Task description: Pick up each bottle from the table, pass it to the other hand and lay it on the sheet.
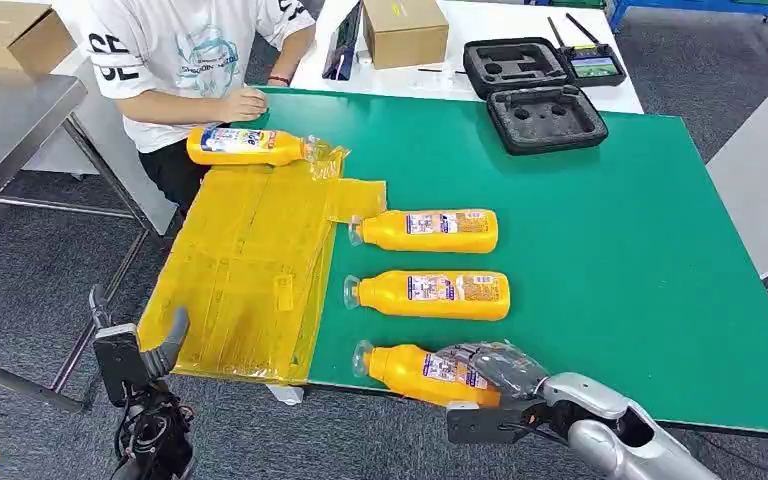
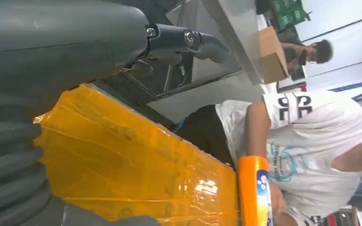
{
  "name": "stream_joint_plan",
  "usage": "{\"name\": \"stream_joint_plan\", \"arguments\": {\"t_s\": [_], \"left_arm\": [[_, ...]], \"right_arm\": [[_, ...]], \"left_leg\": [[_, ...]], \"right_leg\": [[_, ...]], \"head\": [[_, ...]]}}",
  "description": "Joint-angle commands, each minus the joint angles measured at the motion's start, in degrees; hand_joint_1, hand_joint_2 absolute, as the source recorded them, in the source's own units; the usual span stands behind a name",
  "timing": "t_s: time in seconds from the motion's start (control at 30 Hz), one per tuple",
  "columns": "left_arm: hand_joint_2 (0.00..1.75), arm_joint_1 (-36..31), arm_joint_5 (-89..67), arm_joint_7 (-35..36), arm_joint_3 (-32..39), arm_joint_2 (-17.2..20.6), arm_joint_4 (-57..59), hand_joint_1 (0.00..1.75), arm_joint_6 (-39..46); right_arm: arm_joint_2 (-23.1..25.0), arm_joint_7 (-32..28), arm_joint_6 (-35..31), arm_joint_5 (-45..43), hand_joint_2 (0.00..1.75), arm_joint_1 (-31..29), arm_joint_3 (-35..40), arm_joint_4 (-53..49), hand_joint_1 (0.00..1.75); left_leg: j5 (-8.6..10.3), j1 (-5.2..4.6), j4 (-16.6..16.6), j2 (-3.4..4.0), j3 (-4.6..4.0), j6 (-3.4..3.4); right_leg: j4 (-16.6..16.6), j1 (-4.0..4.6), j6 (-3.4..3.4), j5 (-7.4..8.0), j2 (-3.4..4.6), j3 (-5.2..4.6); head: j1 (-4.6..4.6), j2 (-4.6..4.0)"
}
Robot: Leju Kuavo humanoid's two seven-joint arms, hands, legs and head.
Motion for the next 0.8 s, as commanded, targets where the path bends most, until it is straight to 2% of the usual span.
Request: {"name": "stream_joint_plan", "arguments": {"t_s": [0.03, 0.13, 0.17, 0.2, 0.27, 0.3, 0.33, 0.37, 0.47, 0.53, 0.63, 0.67, 0.77, 0.8], "left_arm": [[1.75, 0.55, -0.21, 0.15, -1.87, -0.7, -3.99, 0.0, -0.93], [1.75, 2.32, 0.17, 0.15, -2.49, -1.01, -8.61, 0.0, -2.31], [1.75, 2.89, -0.54, 0.15, -2.96, -1.1, -10.6, 0.0, -2.12], [1.75, 2.89, -0.54, 0.15, -2.96, -1.1, -10.6, 0.0, -2.12], [1.75, 2.89, -0.54, 0.15, -2.96, -1.1, -10.6, 0.0, -2.12], [1.75, 2.89, -0.54, 0.15, -2.96, -1.1, -10.6, 0.0, -2.12], [1.75, 3.62, -0.13, 0.15, -3.38, -1.27, -12.63, 0.0, -2.81], [1.75, 4.27, -0.49, 0.15, -4.21, -1.12, -14.4, 0.0, -3.34], [1.75, 5.9, 0.08, 0.15, -5.0, -1.37, -19.35, 0.0, -4.29], [1.75, 6.4, 1.02, 0.15, -5.09, -1.26, -20.95, 0.0, -5.09], [1.75, 7.09, 1.05, 0.15, -4.98, -1.22, -23.73, 0.0, -5.13], [1.75, 7.73, 1.81, 0.15, -4.78, -1.27, -25.71, 0.0, -6.08], [1.75, 8.32, 3.04, 0.15, -4.78, -1.25, -26.45, 0.0, -7.62], [1.75, 8.32, 3.04, 0.15, -4.78, -1.25, -26.45, 0.0, -7.62]], "right_arm": [[6.06, -3.95, -6.9, -3.79, 1.75, 4.14, -5.46, 3.63, 1.75], [12.84, -10.8, -15.87, -5.01, 1.75, 5.97, -9.81, 3.72, 1.73], [14.39, -12.82, -16.75, -6.63, 1.75, 6.02, -10.88, 4.32, 1.73], [14.39, -12.82, -16.75, -6.63, 1.75, 6.02, -10.88, 4.32, 1.73], [14.39, -12.82, -16.75, -6.63, 1.75, 6.02, -10.88, 4.32, 1.73], [14.39, -12.82, -16.75, -6.63, 1.75, 6.02, -10.88, 4.32, 1.75], [15.89, -15.9, -18.75, -8.18, 1.75, 5.84, -12.33, 4.69, 1.75], [17.66, -18.75, -19.18, -10.43, 1.75, 5.71, -13.19, 5.06, 1.75], [20.82, -21.78, -20.44, -12.91, 1.75, 4.58, -13.73, 6.03, 1.75], [21.69, -22.88, -22.03, -13.16, 1.75, 4.58, -14.17, 5.94, 1.75], [22.69, -23.97, -22.48, -14.2, 1.75, 4.88, -14.46, 6.01, 1.75], [23.89, -24.77, -24.77, -13.56, 1.75, 5.3, -15.06, 5.79, 1.75], [24.67, -24.77, -24.66, -14.08, 1.75, 5.62, -15.32, 5.91, 1.75], [24.67, -24.77, -24.66, -14.08, 1.75, 5.62, -15.32, 5.91, 1.75]], "left_leg": [[-0.03, 0.05, -0.04, -0.04, 0.11, 0.02], [-0.1, 0.06, -0.08, 0.06, 0.25, 0.01], [-0.16, 0.08, -0.08, 0.17, 0.33, 0.01], [-0.08, 0.06, -0.04, 0.16, 0.07, 0.0], [-0.12, 0.05, -0.04, 0.15, 0.1, -0.01], [-0.3, 0.06, -0.01, 0.23, 0.41, 0.01], [-0.13, 0.07, -0.07, 0.11, 0.17, -0.02], [-0.19, 0.05, -0.05, 0.06, 0.28, 0.01], [-0.19, 0.06, 0.0, 0.17, 0.15, 0.02], [-0.25, 0.04, 0.02, 0.31, 0.17, 0.01], [-0.19, 0.05, -0.03, 0.09, 0.17, 0.0], [-0.14, 0.06, -0.03, 0.09, 0.06, -0.02], [-0.15, 0.07, -0.01, 0.13, 0.04, -0.01], [-0.34, 0.07, 0.02, 0.21, 0.37, 0.03]], "right_leg": [[-0.08, 0.06, -0.07, -0.03, -0.06, 0.15], [-0.1, 0.09, -0.13, -0.07, 0.02, 0.27], [-0.1, 0.12, -0.17, -0.09, 0.12, 0.32], [-0.03, 0.09, -0.11, -0.01, 0.14, 0.06], [-0.01, 0.09, -0.11, -0.05, 0.12, 0.07], [0.02, 0.11, -0.22, -0.21, 0.16, 0.36], [-0.05, 0.1, -0.11, -0.07, 0.09, 0.11], [-0.03, 0.1, -0.13, -0.15, 0.03, 0.24], [-0.01, 0.1, -0.11, -0.12, 0.14, 0.13], [0.04, 0.08, -0.13, -0.14, 0.29, 0.11], [-0.01, 0.08, -0.14, -0.15, 0.09, 0.15], [-0.01, 0.09, -0.12, -0.1, 0.08, 0.05], [-0.01, 0.1, -0.1, -0.09, 0.12, 0.03], [0.02, 0.12, -0.19, -0.25, 0.16, 0.34]], "head": [[0.0, 0.0], [0.02, 0.0], [0.02, 0.0], [0.02, 0.0], [0.02, 0.0], [0.0, 0.0], [0.0, 0.0], [-0.02, 0.0], [0.02, 0.0], [0.02, 0.0], [0.02, -0.02], [0.02, 0.0], [0.02, -0.02], [0.0, 0.0]]}}
